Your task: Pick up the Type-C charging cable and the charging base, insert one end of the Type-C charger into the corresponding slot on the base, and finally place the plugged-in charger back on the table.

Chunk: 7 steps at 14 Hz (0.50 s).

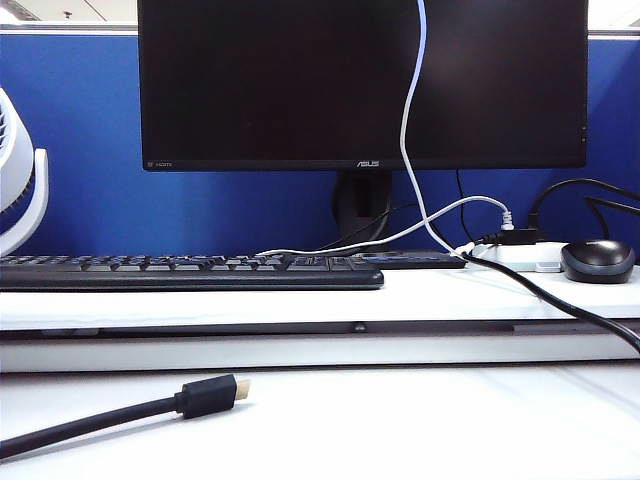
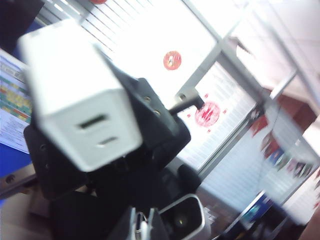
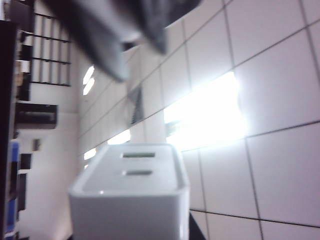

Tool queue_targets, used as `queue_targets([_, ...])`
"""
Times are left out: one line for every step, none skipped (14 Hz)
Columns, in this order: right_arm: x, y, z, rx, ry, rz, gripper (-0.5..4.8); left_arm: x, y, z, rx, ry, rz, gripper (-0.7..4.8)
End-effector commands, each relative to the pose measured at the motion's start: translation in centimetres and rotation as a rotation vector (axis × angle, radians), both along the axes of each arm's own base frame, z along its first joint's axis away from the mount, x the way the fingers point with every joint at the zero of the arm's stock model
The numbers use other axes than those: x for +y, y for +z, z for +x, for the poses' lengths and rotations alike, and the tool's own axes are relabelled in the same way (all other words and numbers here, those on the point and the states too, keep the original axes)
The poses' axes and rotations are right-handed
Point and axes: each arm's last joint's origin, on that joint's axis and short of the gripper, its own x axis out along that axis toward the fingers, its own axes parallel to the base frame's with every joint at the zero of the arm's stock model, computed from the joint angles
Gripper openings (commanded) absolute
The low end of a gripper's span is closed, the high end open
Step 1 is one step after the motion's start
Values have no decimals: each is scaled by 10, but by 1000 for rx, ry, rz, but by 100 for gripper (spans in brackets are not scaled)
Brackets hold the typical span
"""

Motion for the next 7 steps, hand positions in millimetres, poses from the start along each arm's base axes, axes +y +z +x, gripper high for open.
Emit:
queue_targets([5,5,2,-77,58,34,-1,4,9,-6,117,-25,-31,-6])
queue_targets([6,5,3,-94,70,44,-1,6,14,-10,138,-48,-57,-6])
queue_targets([7,8,3,-115,102,75,-1,9,18,-14,161,-70,-81,-6])
queue_targets([6,10,1,-137,129,107,-1,11,21,-18,180,-94,-97,-6])
queue_targets([5,12,0,-140,149,146,-1,12,22,-19,192,-103,-98,-6])
queue_targets([4,15,0,-119,201,216,-1,12,22,-19,231,-112,-97,-6])
queue_targets([7,14,3,-113,226,249,-1,12,22,-20,242,-132,-74,-6])
